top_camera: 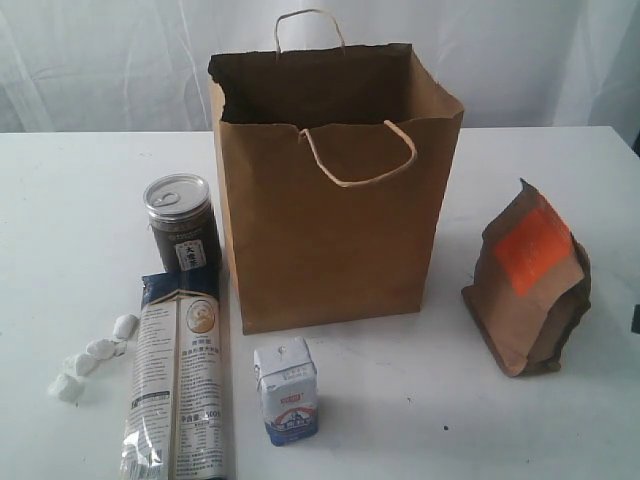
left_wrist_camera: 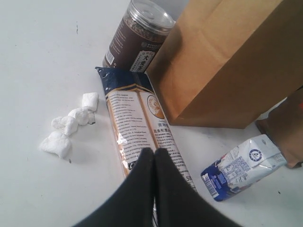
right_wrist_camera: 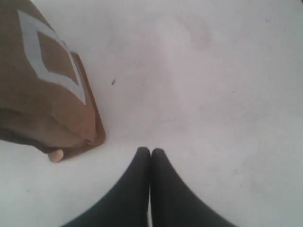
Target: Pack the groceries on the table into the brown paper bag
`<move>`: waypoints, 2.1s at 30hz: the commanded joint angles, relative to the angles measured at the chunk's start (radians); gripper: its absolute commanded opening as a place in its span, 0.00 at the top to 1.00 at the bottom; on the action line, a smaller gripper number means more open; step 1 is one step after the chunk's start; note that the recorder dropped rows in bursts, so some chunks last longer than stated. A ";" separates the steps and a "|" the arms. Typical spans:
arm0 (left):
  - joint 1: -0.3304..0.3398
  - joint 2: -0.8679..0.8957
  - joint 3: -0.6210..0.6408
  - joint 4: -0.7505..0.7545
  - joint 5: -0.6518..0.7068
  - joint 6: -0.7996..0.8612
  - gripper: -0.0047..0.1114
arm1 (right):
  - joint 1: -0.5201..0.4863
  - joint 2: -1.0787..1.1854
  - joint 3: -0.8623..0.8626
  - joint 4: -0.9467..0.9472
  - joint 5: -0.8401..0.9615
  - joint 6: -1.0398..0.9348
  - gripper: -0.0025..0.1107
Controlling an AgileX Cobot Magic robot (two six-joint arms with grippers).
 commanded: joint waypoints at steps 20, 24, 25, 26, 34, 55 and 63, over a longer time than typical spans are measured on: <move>-0.009 -0.005 -0.008 -0.042 -0.867 0.276 0.96 | 0.003 0.032 0.000 0.065 0.136 -0.174 0.98; -0.009 0.042 -0.121 -0.104 -0.857 0.484 0.96 | 0.003 0.089 0.000 0.201 0.069 -0.163 0.98; -0.009 0.068 -0.153 -0.122 -0.856 0.571 0.96 | 0.003 0.097 0.000 0.219 0.069 -0.163 0.98; -0.009 0.093 -0.186 -0.131 -0.849 0.630 0.96 | 0.003 0.103 0.000 0.219 0.069 -0.163 0.98; -0.009 0.485 -0.381 -0.094 -0.702 0.622 0.96 | 0.003 0.105 0.000 0.294 0.220 -0.163 0.98; 0.181 1.474 -0.554 1.210 -1.137 -0.555 0.96 | 0.003 0.105 0.000 0.317 0.244 -0.171 0.98; 0.440 1.583 -0.672 2.073 -1.344 -0.873 0.96 | 0.003 0.105 0.000 0.321 0.261 -0.171 0.98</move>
